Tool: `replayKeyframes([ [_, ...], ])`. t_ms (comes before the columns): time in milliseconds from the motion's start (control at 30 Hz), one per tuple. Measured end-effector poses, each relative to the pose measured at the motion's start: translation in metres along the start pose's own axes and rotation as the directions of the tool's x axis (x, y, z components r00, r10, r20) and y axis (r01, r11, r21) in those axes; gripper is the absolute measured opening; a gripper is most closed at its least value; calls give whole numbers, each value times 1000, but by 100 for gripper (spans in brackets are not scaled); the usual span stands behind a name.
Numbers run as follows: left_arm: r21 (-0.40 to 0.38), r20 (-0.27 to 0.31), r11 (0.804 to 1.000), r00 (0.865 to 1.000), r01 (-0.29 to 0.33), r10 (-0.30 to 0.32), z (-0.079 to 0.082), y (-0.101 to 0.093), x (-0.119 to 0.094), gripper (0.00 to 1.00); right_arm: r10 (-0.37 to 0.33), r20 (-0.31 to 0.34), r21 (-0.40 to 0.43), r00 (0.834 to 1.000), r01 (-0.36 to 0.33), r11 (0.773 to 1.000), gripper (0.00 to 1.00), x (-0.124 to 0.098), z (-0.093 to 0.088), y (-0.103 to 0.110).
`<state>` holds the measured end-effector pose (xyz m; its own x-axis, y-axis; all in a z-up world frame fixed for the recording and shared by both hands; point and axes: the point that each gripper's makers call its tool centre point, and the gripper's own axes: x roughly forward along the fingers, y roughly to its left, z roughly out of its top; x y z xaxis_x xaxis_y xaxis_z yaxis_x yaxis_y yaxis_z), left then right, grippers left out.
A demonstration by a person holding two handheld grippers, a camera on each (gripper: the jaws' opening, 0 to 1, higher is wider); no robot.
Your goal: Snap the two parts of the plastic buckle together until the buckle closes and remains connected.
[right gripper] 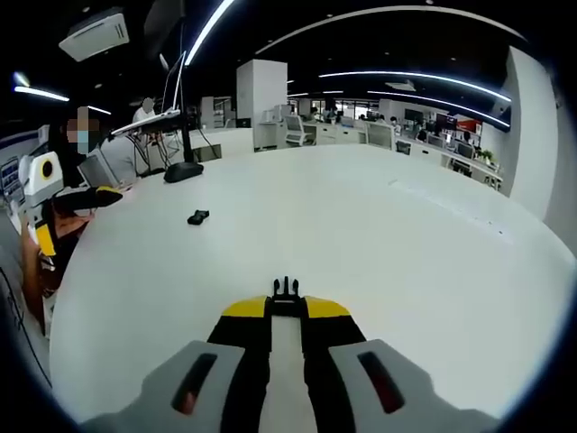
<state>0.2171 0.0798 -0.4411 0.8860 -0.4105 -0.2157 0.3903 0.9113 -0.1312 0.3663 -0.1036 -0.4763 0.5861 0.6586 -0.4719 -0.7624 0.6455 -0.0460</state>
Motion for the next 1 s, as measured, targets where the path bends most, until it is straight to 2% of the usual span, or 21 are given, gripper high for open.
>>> replayKeyframes([
  [200, 1, -10, 1000, 1000, 0, 0, -2, 0, 1, 91, 21, 6, 16, 1000, -21, 1000, 11, -6, 0, 5],
  [533, 4, -12, 1000, 1000, 7, -7, -2, -2, 2, 91, 37, 31, 31, 999, -38, 999, 11, -20, 1, -4],
  [1000, 6, -23, 1000, 1000, 21, -21, -3, -6, 6, 91, 132, 70, 36, 989, -135, 990, 11, -34, 2, -1],
])
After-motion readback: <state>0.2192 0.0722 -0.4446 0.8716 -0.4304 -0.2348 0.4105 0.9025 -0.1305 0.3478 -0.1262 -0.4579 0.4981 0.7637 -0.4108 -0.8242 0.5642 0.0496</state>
